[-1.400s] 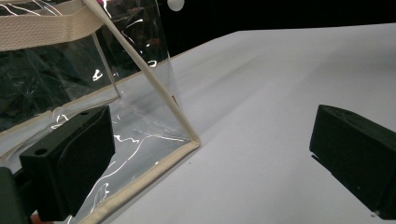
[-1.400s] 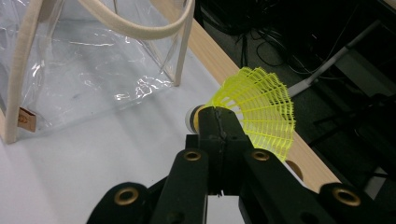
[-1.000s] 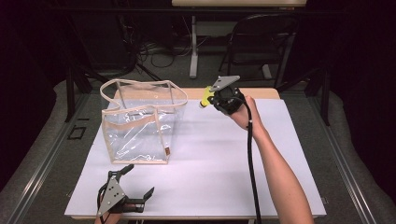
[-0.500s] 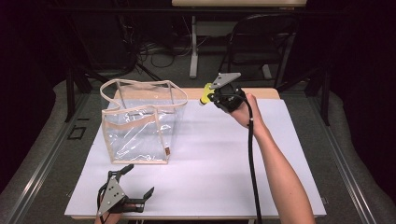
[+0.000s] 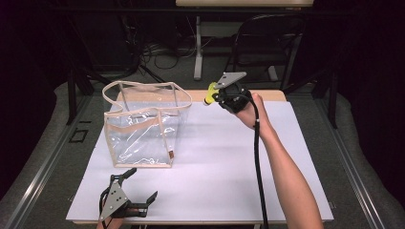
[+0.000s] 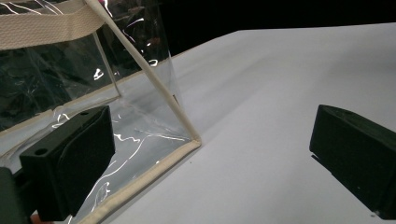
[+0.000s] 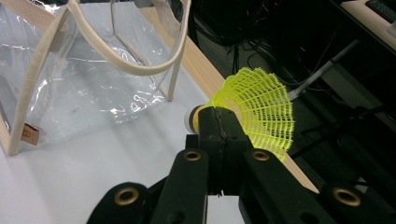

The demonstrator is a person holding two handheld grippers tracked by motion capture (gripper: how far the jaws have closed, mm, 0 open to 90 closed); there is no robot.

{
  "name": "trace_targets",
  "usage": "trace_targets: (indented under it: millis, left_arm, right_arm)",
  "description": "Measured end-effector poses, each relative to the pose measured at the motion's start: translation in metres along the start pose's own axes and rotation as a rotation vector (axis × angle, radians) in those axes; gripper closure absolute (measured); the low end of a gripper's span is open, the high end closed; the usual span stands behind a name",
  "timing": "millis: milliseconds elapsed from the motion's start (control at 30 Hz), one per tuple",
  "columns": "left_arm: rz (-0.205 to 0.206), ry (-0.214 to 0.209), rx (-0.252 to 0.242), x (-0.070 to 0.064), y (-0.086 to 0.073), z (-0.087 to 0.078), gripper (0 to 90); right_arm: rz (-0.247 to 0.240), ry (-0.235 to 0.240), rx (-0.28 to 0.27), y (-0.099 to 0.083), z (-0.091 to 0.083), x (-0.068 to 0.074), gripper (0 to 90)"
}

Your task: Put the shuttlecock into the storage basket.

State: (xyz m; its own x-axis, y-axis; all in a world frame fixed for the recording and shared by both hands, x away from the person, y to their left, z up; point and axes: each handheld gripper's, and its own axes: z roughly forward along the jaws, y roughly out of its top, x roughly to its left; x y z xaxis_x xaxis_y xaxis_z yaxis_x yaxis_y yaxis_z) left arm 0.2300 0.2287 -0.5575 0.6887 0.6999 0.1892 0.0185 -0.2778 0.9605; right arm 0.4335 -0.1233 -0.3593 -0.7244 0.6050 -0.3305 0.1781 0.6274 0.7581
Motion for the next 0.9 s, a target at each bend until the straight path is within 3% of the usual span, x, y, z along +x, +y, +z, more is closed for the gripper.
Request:
trace_targets:
  millis: [900]
  left_arm:
    - [0.0,-0.004,-0.001,0.0,0.0,0.0,0.0]
  right_arm:
    - [-0.028,-0.021,-0.041,0.014,-0.012,0.001,90.0]
